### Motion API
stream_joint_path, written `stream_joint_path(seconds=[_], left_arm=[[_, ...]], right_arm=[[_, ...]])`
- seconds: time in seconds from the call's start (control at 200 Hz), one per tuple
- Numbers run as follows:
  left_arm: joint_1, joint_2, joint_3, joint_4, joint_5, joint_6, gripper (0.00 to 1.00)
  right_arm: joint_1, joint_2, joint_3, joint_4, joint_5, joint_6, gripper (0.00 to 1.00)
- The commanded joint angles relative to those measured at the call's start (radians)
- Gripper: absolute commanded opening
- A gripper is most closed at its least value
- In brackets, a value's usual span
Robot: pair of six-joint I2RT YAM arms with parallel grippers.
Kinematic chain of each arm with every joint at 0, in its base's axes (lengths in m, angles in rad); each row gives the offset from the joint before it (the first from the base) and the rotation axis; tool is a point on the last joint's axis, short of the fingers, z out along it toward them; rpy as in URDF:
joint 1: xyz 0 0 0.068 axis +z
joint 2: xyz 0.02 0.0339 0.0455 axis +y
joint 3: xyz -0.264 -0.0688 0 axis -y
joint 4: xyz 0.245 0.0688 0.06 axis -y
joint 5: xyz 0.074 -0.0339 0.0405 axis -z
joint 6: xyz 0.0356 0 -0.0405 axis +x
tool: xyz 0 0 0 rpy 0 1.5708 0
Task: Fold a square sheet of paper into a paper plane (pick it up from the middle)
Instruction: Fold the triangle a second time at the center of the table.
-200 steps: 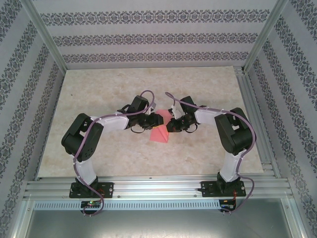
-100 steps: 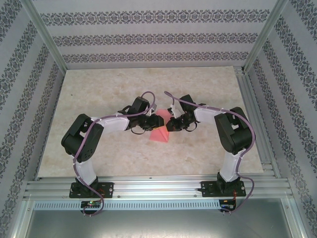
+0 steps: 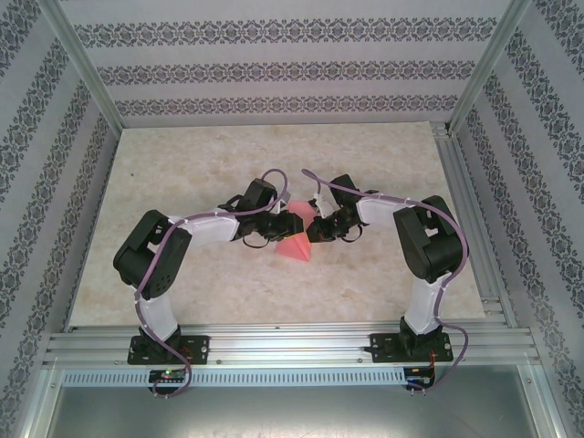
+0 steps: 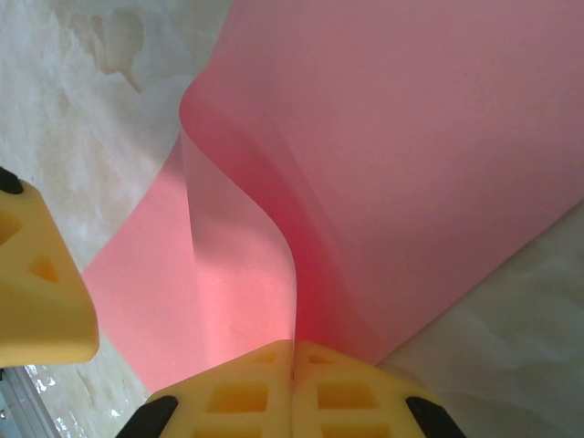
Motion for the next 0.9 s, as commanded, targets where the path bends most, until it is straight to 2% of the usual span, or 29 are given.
stream_joint_path(seconds=[0.0, 0.2, 0.894], left_arm=[[-0.016, -0.028, -0.010, 0.046, -0.015, -0.015, 0.30], [-0.016, -0.007, -0.023, 0.075, -0.017, -0.048, 0.25], [-0.017, 0.004, -0.038, 0.061, -0.060, -0.064, 0.24]], right_arm=[[-0.011, 0.013, 0.015, 0.003, 0.023, -0.019, 0.06], [-0.010, 0.018, 0.019, 0.003, 0.022, -0.017, 0.06], [-0.012, 0.017, 0.031, 0.027, -0.039, -0.007, 0.07]])
